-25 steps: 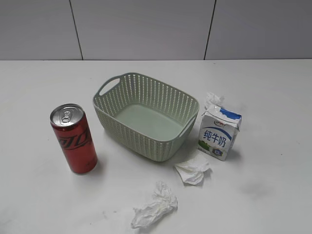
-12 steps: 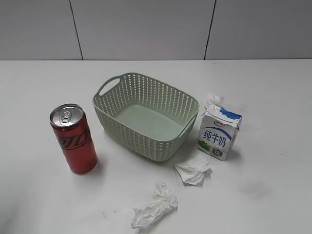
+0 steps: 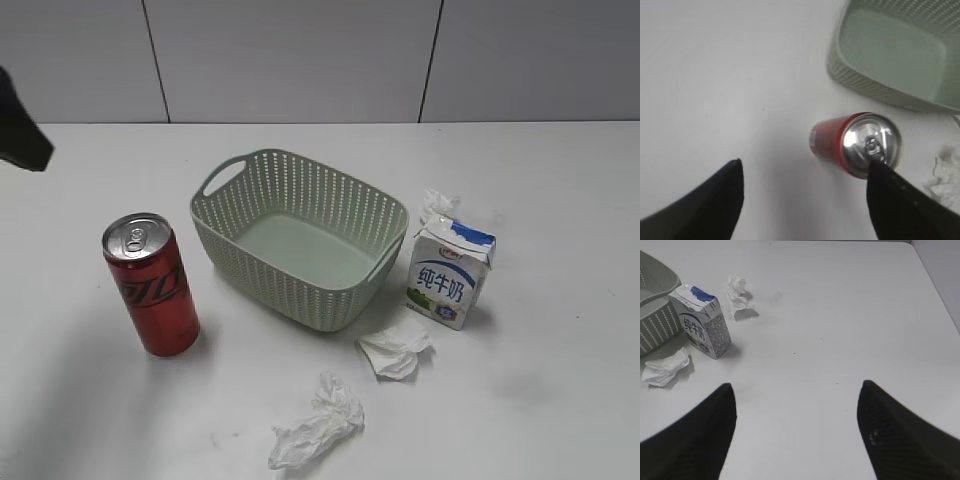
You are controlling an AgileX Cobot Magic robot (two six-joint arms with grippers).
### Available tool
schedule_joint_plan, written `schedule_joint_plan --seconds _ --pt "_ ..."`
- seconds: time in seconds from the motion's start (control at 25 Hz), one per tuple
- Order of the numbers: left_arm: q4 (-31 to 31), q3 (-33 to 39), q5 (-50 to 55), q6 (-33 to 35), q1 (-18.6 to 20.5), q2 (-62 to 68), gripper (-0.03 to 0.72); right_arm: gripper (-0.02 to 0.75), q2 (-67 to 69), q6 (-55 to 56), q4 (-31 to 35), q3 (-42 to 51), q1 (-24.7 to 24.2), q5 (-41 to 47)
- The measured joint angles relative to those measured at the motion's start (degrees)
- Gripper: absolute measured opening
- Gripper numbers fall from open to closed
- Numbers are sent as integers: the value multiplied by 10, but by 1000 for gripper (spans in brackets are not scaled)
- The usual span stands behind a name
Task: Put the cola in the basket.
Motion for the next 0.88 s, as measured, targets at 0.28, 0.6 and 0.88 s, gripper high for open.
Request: schedule_joint_plan --seconds 0.28,0.6,0.88 --pt "20 -72 25 -5 -119 93 585 572 0 0 0 0 0 0" --pt "75 -80 41 -35 -179 179 584 572 0 0 0 0 0 0" --pt "94 -80 27 -41 -185 217 584 572 0 0 0 0 0 0"
